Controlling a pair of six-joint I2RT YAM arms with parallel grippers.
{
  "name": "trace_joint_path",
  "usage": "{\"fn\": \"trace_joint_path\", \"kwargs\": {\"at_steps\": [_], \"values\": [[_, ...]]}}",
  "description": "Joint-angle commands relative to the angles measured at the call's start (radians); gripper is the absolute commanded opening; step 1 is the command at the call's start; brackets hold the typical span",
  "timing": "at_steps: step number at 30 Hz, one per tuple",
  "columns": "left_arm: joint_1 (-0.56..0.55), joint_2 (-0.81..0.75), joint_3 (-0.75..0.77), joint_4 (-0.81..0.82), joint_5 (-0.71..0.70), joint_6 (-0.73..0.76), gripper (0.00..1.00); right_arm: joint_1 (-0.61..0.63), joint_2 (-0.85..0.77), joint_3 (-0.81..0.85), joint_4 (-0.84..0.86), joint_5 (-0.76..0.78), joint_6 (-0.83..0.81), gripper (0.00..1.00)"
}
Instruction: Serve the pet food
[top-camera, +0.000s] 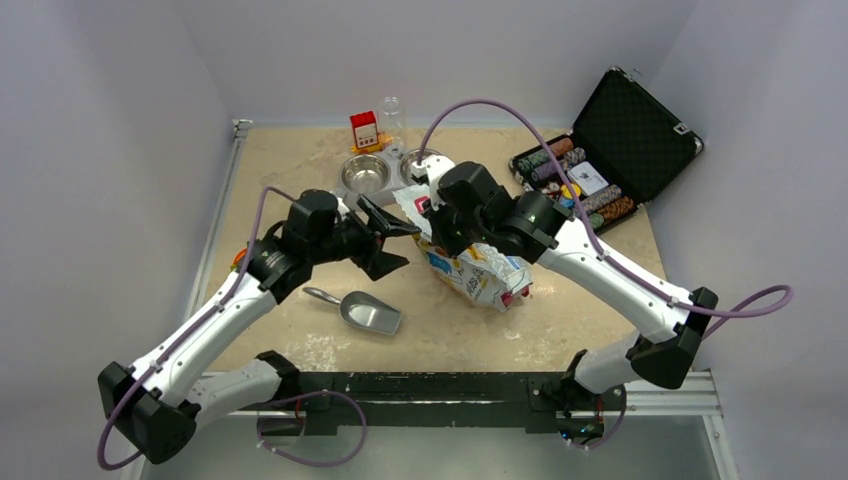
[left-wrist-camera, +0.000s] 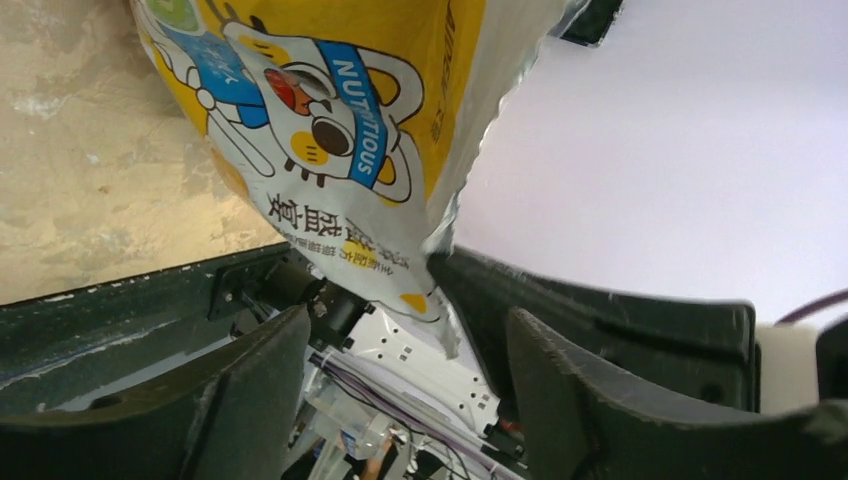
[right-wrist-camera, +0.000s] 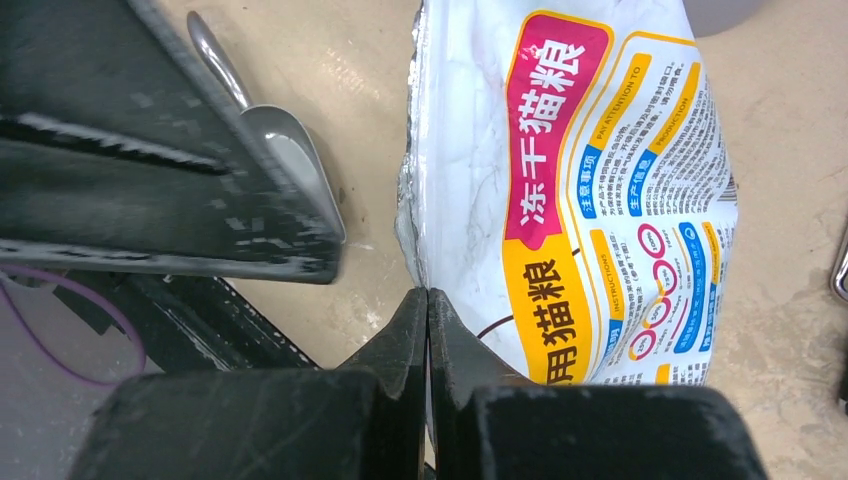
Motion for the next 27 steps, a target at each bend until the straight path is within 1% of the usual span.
{"fn": "trace_joint_path", "kwargs": {"at_steps": [1, 2, 4, 6, 10, 13, 16, 18, 19, 20, 22, 23, 25, 27], "values": [[-0.003, -0.059, -0.06, 0.05, -0.042, 0.031, 0.67, -0.037, -0.047, -0.023, 0.035, -0.047, 0.034, 0.0], [-0.003, -0.06, -0.079, 0.086, -0.039, 0.021, 0.63, -0.043, -0.052, -0.03, 0.036, -0.058, 0.038, 0.0], [-0.003, -0.045, -0.115, 0.188, -0.037, 0.005, 0.58, -0.052, -0.061, -0.04, 0.037, -0.073, 0.043, 0.0], [-0.004, -0.014, -0.111, 0.269, -0.039, 0.008, 0.55, -0.06, -0.072, -0.051, 0.045, -0.087, 0.048, 0.0], [-0.007, 0.053, -0.081, 0.361, -0.034, 0.03, 0.48, -0.075, -0.077, -0.056, 0.052, -0.118, 0.056, 0.0], [-0.009, 0.077, -0.075, 0.435, -0.039, 0.043, 0.44, -0.079, -0.074, -0.05, 0.051, -0.121, 0.053, 0.0], [-0.012, 0.084, -0.075, 0.443, -0.041, 0.046, 0.43, -0.089, -0.075, -0.049, 0.047, -0.121, 0.053, 0.0], [-0.015, 0.078, -0.086, 0.443, -0.039, 0.03, 0.37, -0.095, -0.076, -0.048, 0.048, -0.121, 0.055, 0.0], [-0.017, 0.072, -0.092, 0.468, -0.041, 0.023, 0.34, -0.1, -0.078, -0.049, 0.048, -0.121, 0.056, 0.0], [-0.019, 0.063, -0.098, 0.474, -0.045, 0.02, 0.33, -0.105, -0.077, -0.05, 0.048, -0.121, 0.056, 0.0], [-0.02, 0.039, -0.108, 0.444, -0.057, 0.016, 0.35, -0.115, -0.077, -0.049, 0.045, -0.121, 0.058, 0.0], [-0.02, 0.027, -0.115, 0.428, -0.064, 0.015, 0.39, -0.118, -0.075, -0.047, 0.045, -0.121, 0.059, 0.0], [-0.02, 0.018, -0.121, 0.441, -0.074, 0.014, 0.52, -0.119, -0.075, -0.044, 0.044, -0.132, 0.057, 0.0], [-0.02, 0.041, -0.108, 0.493, -0.063, 0.019, 0.61, -0.12, -0.076, -0.045, 0.047, -0.158, 0.053, 0.0]]}}
